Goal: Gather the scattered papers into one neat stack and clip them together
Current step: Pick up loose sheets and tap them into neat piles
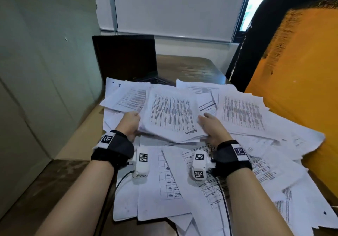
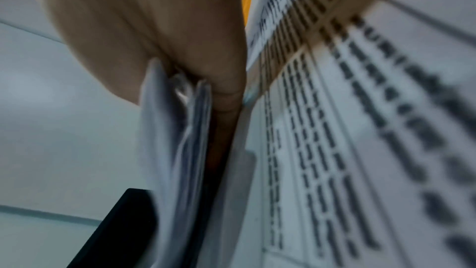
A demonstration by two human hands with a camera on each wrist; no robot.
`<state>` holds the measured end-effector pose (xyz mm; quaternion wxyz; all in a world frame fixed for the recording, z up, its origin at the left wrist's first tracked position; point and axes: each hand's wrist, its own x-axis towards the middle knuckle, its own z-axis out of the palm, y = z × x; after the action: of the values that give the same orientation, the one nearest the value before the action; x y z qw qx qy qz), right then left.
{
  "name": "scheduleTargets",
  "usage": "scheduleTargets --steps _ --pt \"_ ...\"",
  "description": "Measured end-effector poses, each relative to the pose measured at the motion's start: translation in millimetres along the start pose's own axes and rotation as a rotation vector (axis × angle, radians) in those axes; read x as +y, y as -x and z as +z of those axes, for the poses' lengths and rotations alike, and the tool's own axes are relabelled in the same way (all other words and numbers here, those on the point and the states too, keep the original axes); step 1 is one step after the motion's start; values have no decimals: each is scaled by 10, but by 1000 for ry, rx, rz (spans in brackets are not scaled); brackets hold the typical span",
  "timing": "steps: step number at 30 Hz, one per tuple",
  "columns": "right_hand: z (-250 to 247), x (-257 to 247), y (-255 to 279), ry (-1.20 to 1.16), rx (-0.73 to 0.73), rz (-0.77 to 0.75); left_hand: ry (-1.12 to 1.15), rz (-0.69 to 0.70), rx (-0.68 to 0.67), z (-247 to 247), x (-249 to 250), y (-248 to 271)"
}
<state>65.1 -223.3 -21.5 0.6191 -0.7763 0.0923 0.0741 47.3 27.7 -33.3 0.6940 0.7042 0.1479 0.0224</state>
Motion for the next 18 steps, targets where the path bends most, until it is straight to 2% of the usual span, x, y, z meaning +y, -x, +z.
scheduleTargets --steps 3,5,8,12,14,16,18 --pt "-49 23 -34 162 161 -175 132 -6 31 27 -17 3" --pt "-91 71 -49 206 237 -226 112 3 61 9 -13 24" --pt "-142 92 -26 142 201 -180 78 14 101 -20 -22 48" --pt "-176 93 -41 -147 217 -85 132 -50 156 -71 -39 4" --pt "-154 69 -34 -262 209 -6 119 -70 120 -43 -37 37" --pt "-91 39 3 -247 105 37 125 -97 37 23 -46 75" --pt "-41 19 56 -115 3 42 134 -110 21 56 -38 111"
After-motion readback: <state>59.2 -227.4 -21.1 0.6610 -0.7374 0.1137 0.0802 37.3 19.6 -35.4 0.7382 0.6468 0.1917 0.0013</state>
